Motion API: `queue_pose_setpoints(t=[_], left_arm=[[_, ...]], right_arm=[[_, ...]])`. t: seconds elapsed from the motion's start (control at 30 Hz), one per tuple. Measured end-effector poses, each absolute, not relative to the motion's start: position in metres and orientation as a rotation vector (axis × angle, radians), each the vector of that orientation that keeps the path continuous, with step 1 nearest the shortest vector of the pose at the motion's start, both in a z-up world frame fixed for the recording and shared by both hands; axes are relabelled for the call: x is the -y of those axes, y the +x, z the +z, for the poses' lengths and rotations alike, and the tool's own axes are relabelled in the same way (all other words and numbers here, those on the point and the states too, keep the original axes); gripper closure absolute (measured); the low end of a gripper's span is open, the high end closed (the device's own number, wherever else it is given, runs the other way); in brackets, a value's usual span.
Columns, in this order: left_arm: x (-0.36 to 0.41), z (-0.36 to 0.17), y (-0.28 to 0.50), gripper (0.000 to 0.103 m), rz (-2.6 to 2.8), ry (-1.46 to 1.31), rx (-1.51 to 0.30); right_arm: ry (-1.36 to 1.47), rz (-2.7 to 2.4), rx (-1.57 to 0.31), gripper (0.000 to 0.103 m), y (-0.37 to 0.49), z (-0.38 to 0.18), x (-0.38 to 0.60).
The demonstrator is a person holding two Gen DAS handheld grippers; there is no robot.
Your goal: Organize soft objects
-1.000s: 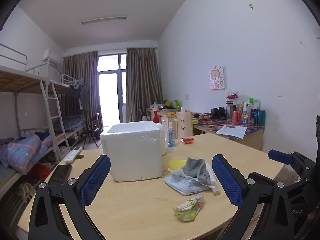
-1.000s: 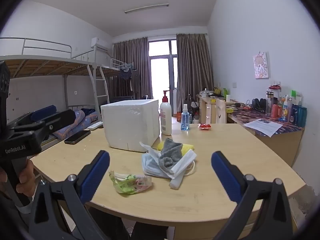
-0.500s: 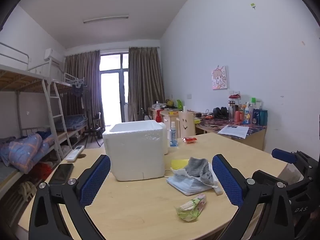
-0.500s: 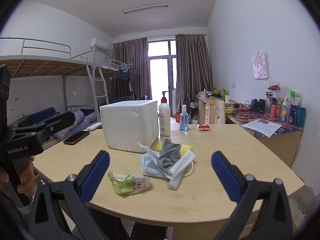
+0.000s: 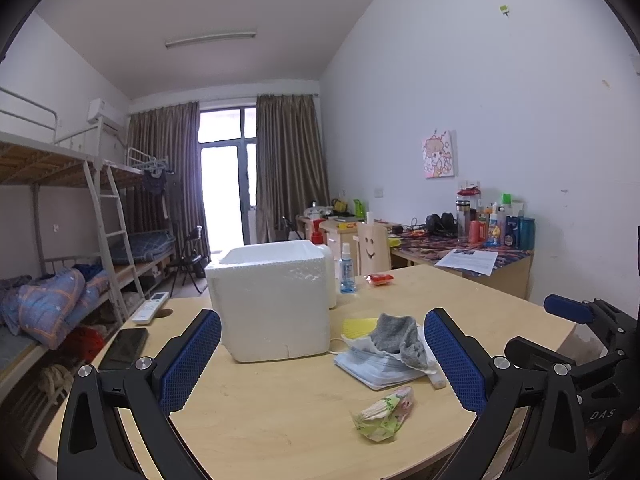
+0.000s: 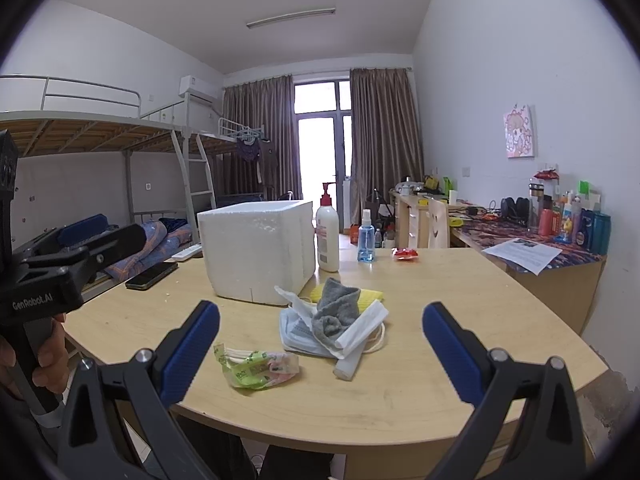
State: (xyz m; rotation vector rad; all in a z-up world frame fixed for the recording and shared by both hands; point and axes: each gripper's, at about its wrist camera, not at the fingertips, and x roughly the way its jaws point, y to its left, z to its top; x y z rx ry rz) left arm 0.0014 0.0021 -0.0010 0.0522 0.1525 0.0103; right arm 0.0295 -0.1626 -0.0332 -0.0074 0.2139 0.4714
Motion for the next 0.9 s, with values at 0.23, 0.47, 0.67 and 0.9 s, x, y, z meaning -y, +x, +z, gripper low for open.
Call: queue_pose_setpoints(t=[0.23, 0.47, 0.67, 0.9], left_arm=[[-0.0022, -0.0016, 0.0022, 0.001, 0.016, 0.056, -0.158], [-0.0022, -0.0017, 0.002, 0.001, 0.01, 0.06, -0.163], [-0.0017, -0.0019, 0.0023, 0.001, 0.008, 0.06, -0.163], [-0.0014, -0.0025, 0.0031, 0.001, 0.007, 0.056, -0.164]], right_arm=[[-0.011, 0.468, -0.211, 0.0, 0.028, -0.034, 0.1633], [-0.01, 0.466, -0.215, 0.0, 0.0284, -0.0336, 0.1636], [-0.012, 0.466, -0.215, 0.0, 0.0272, -0.0335, 0.1627], [-0.009, 0.464, -0.218, 0.0, 0.0273, -0.033, 0.1619]])
